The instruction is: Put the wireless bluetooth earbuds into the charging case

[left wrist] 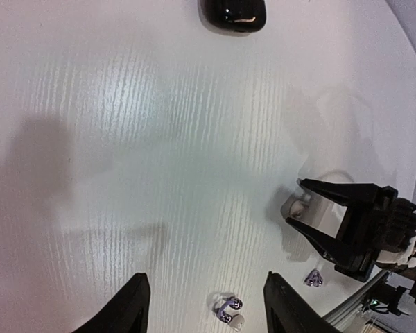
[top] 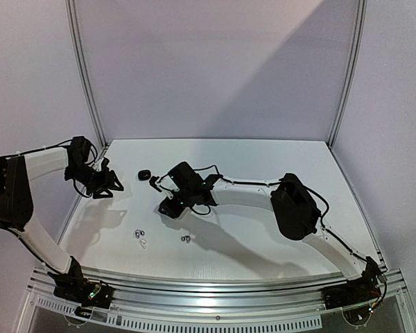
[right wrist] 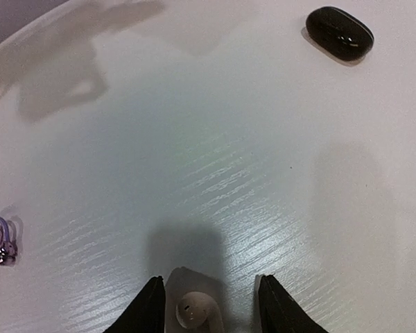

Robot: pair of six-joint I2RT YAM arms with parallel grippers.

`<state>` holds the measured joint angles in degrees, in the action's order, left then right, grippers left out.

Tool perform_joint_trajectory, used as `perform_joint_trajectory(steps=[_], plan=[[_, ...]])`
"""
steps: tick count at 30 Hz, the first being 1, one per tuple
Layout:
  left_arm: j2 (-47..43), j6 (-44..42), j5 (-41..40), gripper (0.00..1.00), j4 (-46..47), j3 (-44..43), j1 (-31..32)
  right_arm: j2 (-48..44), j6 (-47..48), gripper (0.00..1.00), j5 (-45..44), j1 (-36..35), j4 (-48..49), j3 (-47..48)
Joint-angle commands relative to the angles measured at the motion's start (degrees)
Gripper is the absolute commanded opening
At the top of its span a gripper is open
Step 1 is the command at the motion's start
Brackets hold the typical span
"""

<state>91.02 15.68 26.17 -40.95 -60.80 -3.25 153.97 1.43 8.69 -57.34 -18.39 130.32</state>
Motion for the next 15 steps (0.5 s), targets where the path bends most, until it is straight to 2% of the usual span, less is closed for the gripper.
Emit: perform_joint_trajectory(steps=[1, 5, 12, 15], plan=[[-1.20, 0.45, -0.25, 0.58, 0.93, -1.13, 0.59, 2.03, 1.60, 0.38, -1.04, -0.83, -1.21, -1.02], [-1.60, -0.15, -0.57, 0.58, 0.36, -1.56, 0.66, 0.53, 1.19, 0.26, -1.50, -1.00, -0.52, -4.12], [-2.37, -1.46, 0.74, 0.56, -0.10, -2.57, 2.12, -6.84, -1.11, 0.15, -6.71, -0.66, 3.42, -15.34], [-2.90, -3.57, 0.40, 0.55, -0.61, -3.92, 4.17, -9.93, -6.47, 0.11, -9.80, 0.72, 5.18, -21.02]])
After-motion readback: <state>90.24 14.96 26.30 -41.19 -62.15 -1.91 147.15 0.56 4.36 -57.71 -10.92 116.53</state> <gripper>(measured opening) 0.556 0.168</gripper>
